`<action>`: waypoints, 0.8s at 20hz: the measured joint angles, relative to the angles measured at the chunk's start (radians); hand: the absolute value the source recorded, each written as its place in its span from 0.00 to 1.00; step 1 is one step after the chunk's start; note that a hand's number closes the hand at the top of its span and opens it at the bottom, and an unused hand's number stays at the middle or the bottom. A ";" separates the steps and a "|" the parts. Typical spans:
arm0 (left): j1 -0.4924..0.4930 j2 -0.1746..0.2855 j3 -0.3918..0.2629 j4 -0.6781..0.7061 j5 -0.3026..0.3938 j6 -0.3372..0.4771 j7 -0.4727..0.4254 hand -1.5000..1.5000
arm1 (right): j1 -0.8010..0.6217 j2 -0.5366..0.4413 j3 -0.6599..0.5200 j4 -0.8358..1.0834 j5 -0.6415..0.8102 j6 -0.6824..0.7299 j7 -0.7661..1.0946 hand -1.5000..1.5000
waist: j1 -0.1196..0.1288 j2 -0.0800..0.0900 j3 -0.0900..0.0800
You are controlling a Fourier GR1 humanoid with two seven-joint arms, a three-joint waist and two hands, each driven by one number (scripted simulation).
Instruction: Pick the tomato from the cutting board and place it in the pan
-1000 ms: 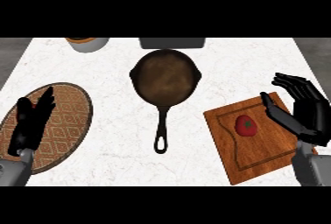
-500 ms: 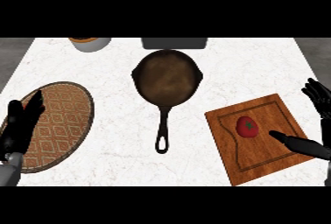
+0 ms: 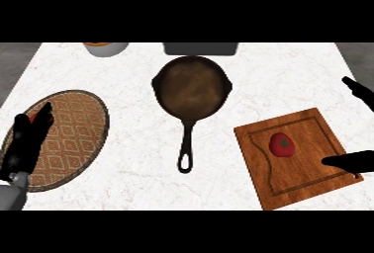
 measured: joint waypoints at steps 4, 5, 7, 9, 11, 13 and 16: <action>-0.013 -0.004 -0.002 0.006 -0.009 -0.007 0.000 0.50 | -0.101 -0.055 0.096 -0.035 0.062 0.102 0.216 0.00 | 0.011 0.001 0.000; -0.016 -0.011 -0.003 0.016 -0.012 -0.007 -0.003 0.50 | -0.118 -0.056 0.125 -0.048 0.079 0.124 0.265 0.00 | 0.009 0.001 0.000; -0.008 -0.009 0.001 0.003 -0.016 -0.010 -0.001 0.50 | -0.163 -0.043 0.172 -0.029 0.110 0.163 0.330 0.00 | 0.011 0.001 0.001; -0.002 -0.012 0.007 0.005 -0.019 -0.016 -0.007 0.50 | -0.202 -0.027 0.214 -0.043 0.125 0.212 0.417 0.00 | 0.008 0.001 0.002; -0.006 -0.011 0.018 0.012 -0.020 -0.025 -0.009 0.50 | -0.232 0.007 0.259 -0.036 0.146 0.249 0.479 0.00 | 0.005 0.001 0.003; -0.011 -0.017 0.031 0.034 -0.027 -0.034 -0.019 0.50 | -0.244 0.037 0.275 -0.016 0.164 0.280 0.502 0.00 | 0.001 0.001 0.003; -0.019 -0.027 0.049 0.028 -0.046 -0.036 -0.002 0.50 | -0.252 0.093 0.288 0.017 0.214 0.305 0.520 0.00 | -0.004 0.000 0.004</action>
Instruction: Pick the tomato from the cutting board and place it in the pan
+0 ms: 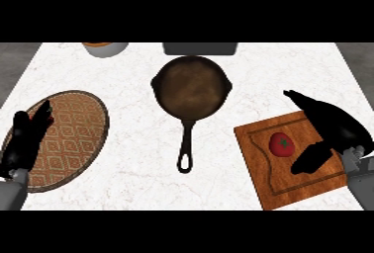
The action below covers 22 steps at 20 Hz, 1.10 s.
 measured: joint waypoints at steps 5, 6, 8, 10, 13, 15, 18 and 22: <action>-0.007 -0.026 0.028 0.015 -0.030 -0.019 -0.001 0.50 | 0.003 0.084 0.015 0.036 0.104 0.020 0.022 0.00 | -0.004 0.000 0.000; -0.006 -0.027 0.036 0.014 -0.032 -0.025 -0.001 0.50 | 0.022 0.086 0.018 0.036 0.129 0.014 0.011 0.00 | -0.005 -0.001 0.000; 0.011 -0.042 0.038 -0.011 -0.049 -0.017 0.003 0.50 | 0.052 0.089 0.016 0.031 0.164 0.022 0.002 0.00 | -0.006 -0.001 0.001; 0.029 -0.049 0.045 -0.037 -0.063 -0.023 0.013 0.50 | 0.059 0.099 -0.001 0.039 0.186 0.047 -0.009 0.00 | -0.006 -0.001 0.001; 0.041 -0.059 0.064 -0.048 -0.078 -0.034 0.015 0.50 | 0.071 0.134 0.001 0.077 0.241 0.050 -0.037 0.00 | -0.005 -0.001 0.001; 0.031 -0.072 0.075 -0.047 -0.092 -0.044 0.027 0.50 | 0.077 0.152 -0.015 0.085 0.262 0.070 -0.053 0.00 | -0.006 -0.001 0.001; 0.030 -0.092 0.085 -0.057 -0.114 -0.050 0.043 0.50 | 0.077 0.178 -0.034 0.148 0.310 0.061 -0.115 0.00 | -0.005 -0.001 0.001; -0.005 -0.099 0.123 -0.016 -0.129 -0.088 0.040 0.50 | 0.084 0.223 -0.055 0.165 0.365 0.064 -0.141 0.00 | -0.007 -0.001 0.001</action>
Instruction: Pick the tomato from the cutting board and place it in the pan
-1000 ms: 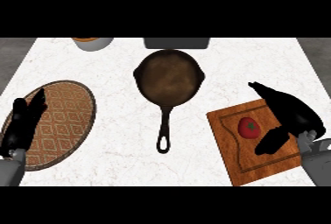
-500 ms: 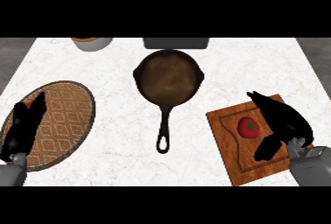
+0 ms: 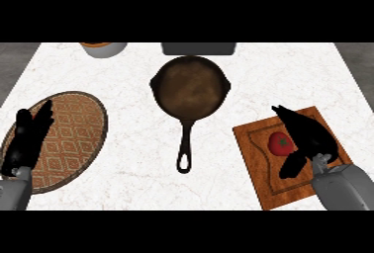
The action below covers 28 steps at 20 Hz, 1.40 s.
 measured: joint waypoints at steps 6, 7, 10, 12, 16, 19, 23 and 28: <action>0.022 -0.020 0.036 -0.011 -0.027 -0.028 -0.017 0.50 | -0.014 0.054 -0.036 0.047 0.061 0.018 -0.032 0.00 | 0.001 0.000 0.000; 0.019 -0.025 0.039 -0.016 -0.034 -0.029 -0.012 0.50 | -0.020 0.061 -0.043 0.071 0.073 0.015 -0.047 0.00 | 0.001 0.000 0.000; 0.013 -0.047 0.045 -0.011 -0.060 -0.023 -0.014 0.50 | -0.011 0.068 -0.069 0.090 0.093 0.027 -0.070 0.00 | 0.000 0.000 0.000; 0.030 -0.051 0.054 -0.038 -0.069 -0.030 -0.003 0.50 | -0.018 0.085 -0.079 0.107 0.113 0.034 -0.069 0.00 | 0.001 0.000 0.000; 0.007 -0.060 0.071 -0.028 -0.081 -0.043 0.008 0.50 | -0.053 0.112 -0.095 0.200 0.157 0.017 -0.096 0.00 | 0.002 0.000 0.000; -0.016 -0.065 0.084 -0.003 -0.087 -0.056 0.008 0.50 | -0.076 0.126 -0.094 0.264 0.195 -0.007 -0.135 1.00 | 0.002 0.001 0.000; 0.016 -0.083 0.076 -0.043 -0.104 -0.047 0.015 0.50 | -0.061 0.092 -0.076 0.270 0.258 -0.064 -0.204 1.00 | 0.003 -0.001 0.000; 0.028 -0.082 0.104 -0.048 -0.107 -0.072 0.007 0.50 | -0.057 0.102 -0.086 0.278 0.319 -0.100 -0.239 1.00 | 0.002 -0.001 0.000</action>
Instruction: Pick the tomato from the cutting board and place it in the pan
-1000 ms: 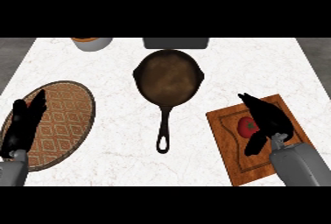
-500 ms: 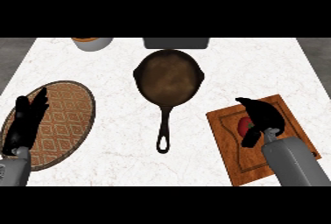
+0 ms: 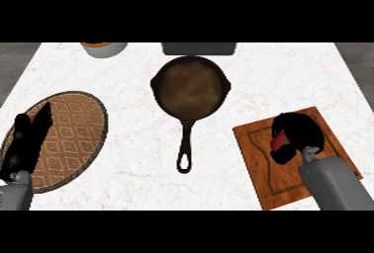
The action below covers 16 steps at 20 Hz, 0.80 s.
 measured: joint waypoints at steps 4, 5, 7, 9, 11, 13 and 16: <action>-0.028 -0.008 0.013 0.025 -0.009 -0.008 0.000 0.50 | -0.004 0.003 -0.040 -0.010 0.001 0.002 -0.027 1.00 | -0.002 0.000 0.000; -0.025 -0.010 0.012 0.018 -0.012 -0.010 0.005 0.50 | -0.004 0.000 -0.047 0.009 0.002 -0.017 -0.057 1.00 | -0.002 0.000 0.000; -0.016 -0.014 0.009 0.009 -0.015 -0.011 0.006 0.50 | -0.027 -0.046 -0.068 0.047 -0.017 -0.022 -0.159 1.00 | 0.002 0.001 0.001; -0.023 -0.014 0.006 0.006 -0.015 -0.015 0.008 0.50 | -0.059 -0.104 -0.080 0.105 -0.035 -0.029 -0.293 1.00 | 0.010 0.005 0.001; -0.032 -0.016 0.002 -0.001 -0.015 -0.018 0.014 0.50 | -0.102 -0.162 -0.091 0.169 -0.049 -0.039 -0.427 1.00 | 0.023 0.010 0.003; -0.029 -0.021 -0.004 -0.005 -0.018 -0.019 0.009 0.50 | -0.147 -0.200 -0.116 0.219 -0.073 -0.063 -0.546 1.00 | 0.027 0.011 0.003; -0.027 -0.028 -0.005 0.004 -0.023 -0.013 -0.002 0.50 | -0.195 -0.219 -0.162 0.240 -0.114 -0.145 -0.689 1.00 | 0.024 0.011 0.003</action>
